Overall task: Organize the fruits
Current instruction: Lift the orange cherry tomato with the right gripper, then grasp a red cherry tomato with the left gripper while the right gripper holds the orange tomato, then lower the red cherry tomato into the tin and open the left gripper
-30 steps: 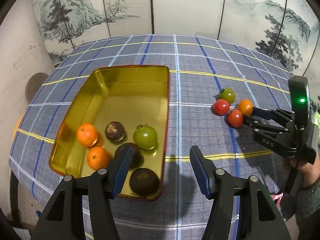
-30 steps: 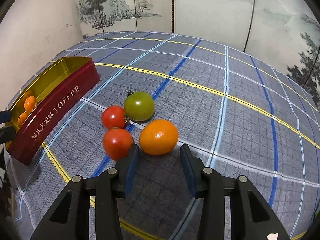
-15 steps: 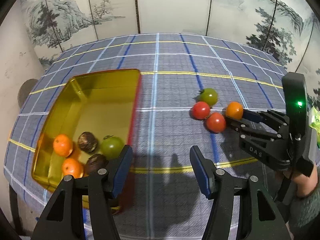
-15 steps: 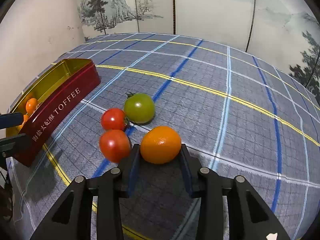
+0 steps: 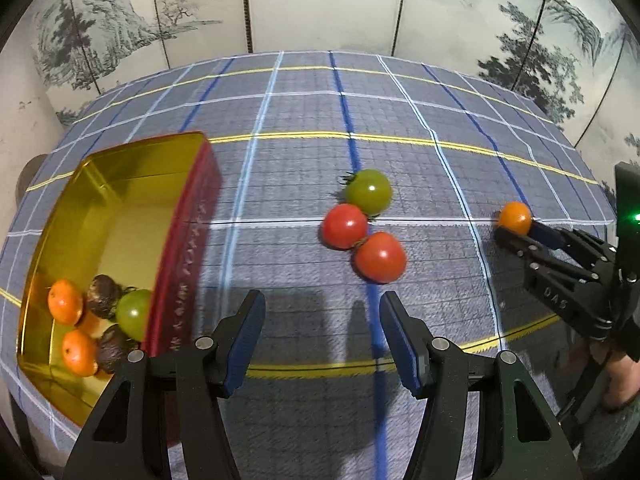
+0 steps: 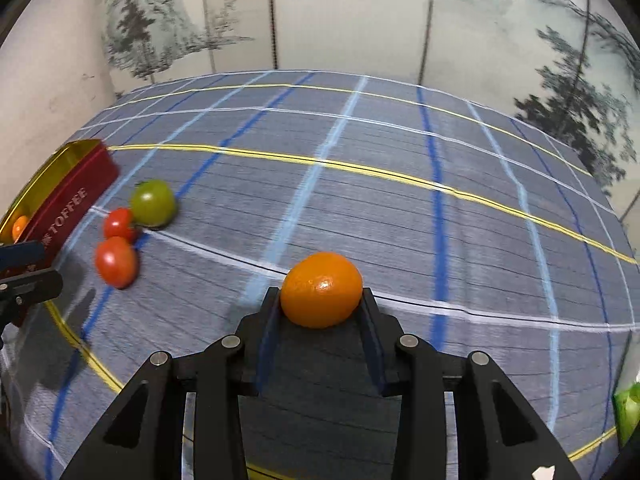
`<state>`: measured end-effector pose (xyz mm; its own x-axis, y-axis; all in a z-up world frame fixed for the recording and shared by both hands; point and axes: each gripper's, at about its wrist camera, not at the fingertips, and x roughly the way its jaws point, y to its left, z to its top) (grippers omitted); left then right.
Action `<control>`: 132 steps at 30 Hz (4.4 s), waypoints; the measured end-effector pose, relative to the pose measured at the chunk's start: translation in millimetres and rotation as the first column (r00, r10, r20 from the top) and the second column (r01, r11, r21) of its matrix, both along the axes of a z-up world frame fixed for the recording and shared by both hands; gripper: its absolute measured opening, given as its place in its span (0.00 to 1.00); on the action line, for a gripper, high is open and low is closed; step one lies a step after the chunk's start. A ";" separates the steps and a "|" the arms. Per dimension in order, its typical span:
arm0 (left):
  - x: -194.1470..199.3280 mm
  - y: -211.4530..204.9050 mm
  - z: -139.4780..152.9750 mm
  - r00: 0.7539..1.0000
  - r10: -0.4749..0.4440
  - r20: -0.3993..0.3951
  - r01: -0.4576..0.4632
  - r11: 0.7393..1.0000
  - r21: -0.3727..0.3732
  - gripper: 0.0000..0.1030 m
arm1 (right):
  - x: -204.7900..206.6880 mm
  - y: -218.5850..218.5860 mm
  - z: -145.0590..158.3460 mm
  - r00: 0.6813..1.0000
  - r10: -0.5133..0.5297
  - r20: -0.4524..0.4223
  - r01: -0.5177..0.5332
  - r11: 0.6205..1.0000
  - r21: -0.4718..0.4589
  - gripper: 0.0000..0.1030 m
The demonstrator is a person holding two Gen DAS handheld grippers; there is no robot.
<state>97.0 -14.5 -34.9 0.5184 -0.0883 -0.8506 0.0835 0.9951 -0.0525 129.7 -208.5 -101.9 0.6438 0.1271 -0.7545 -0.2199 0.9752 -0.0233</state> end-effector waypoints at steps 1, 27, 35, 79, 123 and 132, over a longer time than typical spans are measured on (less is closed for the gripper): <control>1.4 -2.0 -0.9 1.000 -0.002 -0.002 0.002 1.000 0.000 0.59 | -0.1 -5.6 0.1 1.000 -0.013 0.001 0.013 1.000 -0.003 0.34; 46.8 -35.6 -26.2 0.997 0.006 -0.072 -0.008 0.999 -0.039 0.44 | -1.6 -34.4 -2.5 0.999 -0.053 -0.007 0.053 0.998 0.023 0.35; 36.2 -32.4 -26.1 0.998 -0.011 -0.059 0.010 1.000 -0.018 0.35 | -1.1 -34.1 -3.1 0.999 -0.053 -0.007 0.053 0.998 0.018 0.36; -24.6 110.5 35.5 0.972 0.212 0.101 -0.222 0.969 0.105 0.35 | -1.6 -34.5 -2.2 0.999 -0.054 -0.005 0.054 0.999 0.004 0.36; -24.6 147.7 -3.4 0.957 0.291 0.013 -0.290 0.948 0.129 0.35 | -1.8 -32.7 -2.4 0.999 -0.054 -0.004 0.054 0.999 0.002 0.36; -24.4 146.8 -4.0 0.958 0.288 0.013 -0.287 0.948 0.138 0.36 | -1.8 -32.7 -2.4 0.999 -0.054 -0.005 0.054 0.999 0.002 0.36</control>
<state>72.6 132.3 -38.8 0.4985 0.1813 -0.8477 -0.2066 0.9745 0.0869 127.9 -241.2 -104.3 0.6464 0.0939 -0.7572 -0.1669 0.9858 -0.0202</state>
